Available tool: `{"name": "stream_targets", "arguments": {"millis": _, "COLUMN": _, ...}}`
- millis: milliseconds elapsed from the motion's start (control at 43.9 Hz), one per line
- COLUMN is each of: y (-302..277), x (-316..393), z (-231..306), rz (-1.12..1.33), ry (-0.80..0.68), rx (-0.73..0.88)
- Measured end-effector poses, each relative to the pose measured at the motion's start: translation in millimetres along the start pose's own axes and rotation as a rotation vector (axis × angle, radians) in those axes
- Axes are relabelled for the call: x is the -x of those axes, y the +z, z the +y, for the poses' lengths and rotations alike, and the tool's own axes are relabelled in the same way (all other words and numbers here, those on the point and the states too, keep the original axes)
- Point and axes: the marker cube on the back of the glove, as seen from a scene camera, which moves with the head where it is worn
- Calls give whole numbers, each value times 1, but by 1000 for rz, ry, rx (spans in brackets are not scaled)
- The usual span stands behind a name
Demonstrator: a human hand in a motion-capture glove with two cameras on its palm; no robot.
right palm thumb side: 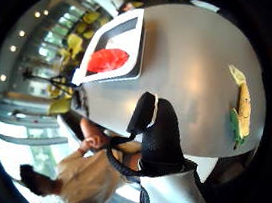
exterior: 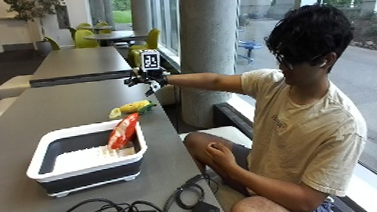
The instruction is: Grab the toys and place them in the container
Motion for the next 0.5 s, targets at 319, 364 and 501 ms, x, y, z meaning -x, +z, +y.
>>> {"name": "stream_targets", "arguments": {"millis": 319, "y": -1, "x": -4, "z": -2, "rz": 76, "ry": -38, "rx": 14}}
{"name": "stream_targets", "arguments": {"millis": 364, "y": -1, "x": -4, "z": -4, "rz": 94, "ry": -49, "rx": 13}}
{"name": "stream_targets", "arguments": {"millis": 501, "y": -1, "x": -3, "z": -6, "rz": 114, "ry": -55, "rx": 11}}
